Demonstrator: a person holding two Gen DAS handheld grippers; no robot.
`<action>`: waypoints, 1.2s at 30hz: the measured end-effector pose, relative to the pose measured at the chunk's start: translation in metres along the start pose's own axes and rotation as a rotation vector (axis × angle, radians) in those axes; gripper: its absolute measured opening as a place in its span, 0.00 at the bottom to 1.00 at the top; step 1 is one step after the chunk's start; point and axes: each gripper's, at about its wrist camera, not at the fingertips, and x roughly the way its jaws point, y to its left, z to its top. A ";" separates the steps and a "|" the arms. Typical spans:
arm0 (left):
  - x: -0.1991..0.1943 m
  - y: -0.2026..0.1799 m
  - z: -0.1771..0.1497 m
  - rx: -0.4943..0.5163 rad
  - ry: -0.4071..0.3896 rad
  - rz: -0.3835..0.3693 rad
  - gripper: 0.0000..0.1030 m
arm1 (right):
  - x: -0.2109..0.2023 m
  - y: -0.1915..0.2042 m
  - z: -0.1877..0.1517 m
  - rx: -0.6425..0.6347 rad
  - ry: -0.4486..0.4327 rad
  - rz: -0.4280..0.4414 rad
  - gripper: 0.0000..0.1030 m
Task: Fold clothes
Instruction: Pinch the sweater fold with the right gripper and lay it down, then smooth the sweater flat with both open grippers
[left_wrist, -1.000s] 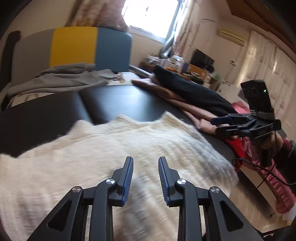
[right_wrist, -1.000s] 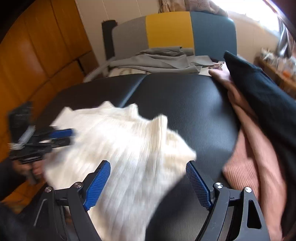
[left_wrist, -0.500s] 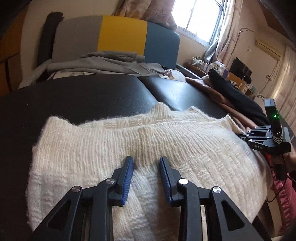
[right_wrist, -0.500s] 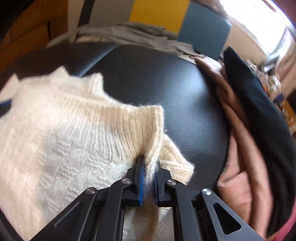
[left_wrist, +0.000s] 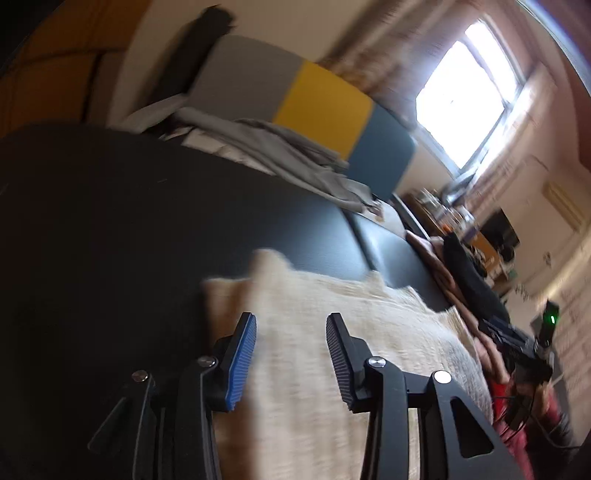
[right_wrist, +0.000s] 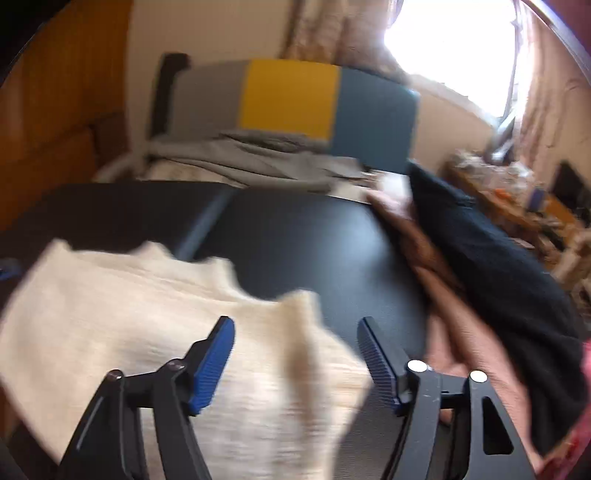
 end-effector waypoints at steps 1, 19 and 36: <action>-0.002 0.016 0.002 -0.041 0.027 -0.007 0.42 | 0.003 0.008 0.001 -0.011 0.012 0.057 0.72; 0.088 0.052 0.009 -0.206 0.308 -0.268 0.48 | 0.057 0.010 -0.049 0.106 0.073 0.258 0.90; 0.075 0.050 0.046 -0.114 0.258 -0.014 0.12 | 0.048 0.032 -0.024 -0.051 0.230 0.427 0.90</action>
